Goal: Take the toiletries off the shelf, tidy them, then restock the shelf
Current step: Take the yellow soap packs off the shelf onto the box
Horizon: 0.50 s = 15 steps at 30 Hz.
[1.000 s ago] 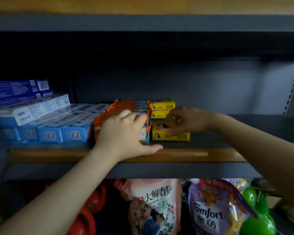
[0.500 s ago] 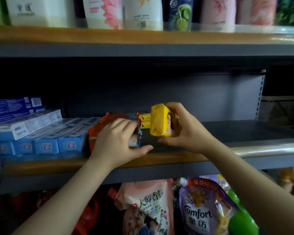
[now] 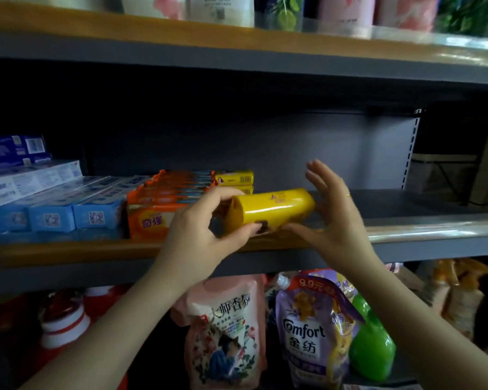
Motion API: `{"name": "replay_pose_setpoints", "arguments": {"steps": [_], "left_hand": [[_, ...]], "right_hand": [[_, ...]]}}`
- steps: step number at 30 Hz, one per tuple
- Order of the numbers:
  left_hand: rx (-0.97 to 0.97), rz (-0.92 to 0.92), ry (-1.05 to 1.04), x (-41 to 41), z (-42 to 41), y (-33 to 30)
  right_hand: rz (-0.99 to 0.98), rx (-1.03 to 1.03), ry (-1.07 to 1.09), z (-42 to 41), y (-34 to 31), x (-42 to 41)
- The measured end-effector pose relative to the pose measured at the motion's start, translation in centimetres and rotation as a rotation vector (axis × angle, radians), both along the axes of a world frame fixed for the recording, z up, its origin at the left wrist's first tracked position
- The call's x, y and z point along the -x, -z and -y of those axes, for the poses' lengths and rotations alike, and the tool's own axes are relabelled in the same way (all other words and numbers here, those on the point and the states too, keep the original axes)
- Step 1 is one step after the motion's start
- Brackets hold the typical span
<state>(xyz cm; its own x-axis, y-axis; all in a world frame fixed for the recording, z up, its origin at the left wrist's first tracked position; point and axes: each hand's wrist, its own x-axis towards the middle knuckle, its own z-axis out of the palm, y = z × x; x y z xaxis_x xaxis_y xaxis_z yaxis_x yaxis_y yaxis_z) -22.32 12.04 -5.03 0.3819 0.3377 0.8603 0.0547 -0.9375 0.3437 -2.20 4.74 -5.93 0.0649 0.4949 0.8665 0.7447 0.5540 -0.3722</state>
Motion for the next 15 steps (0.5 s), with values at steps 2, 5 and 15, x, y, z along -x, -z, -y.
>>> {"name": "replay_pose_setpoints", "arguments": {"steps": [2,5,15], "left_hand": [[-0.040,-0.042,0.067,0.0,-0.2,0.7],[-0.104,-0.081,0.113,-0.5,-0.4,1.6],[0.872,0.253,0.601,-2.6,1.8,5.0]], "right_hand": [[-0.075,0.084,-0.059,0.6,0.5,-0.9],[-0.009,0.131,-0.021,1.1,0.8,-1.3],[-0.230,0.031,-0.256,4.4,-0.2,0.6]]}}
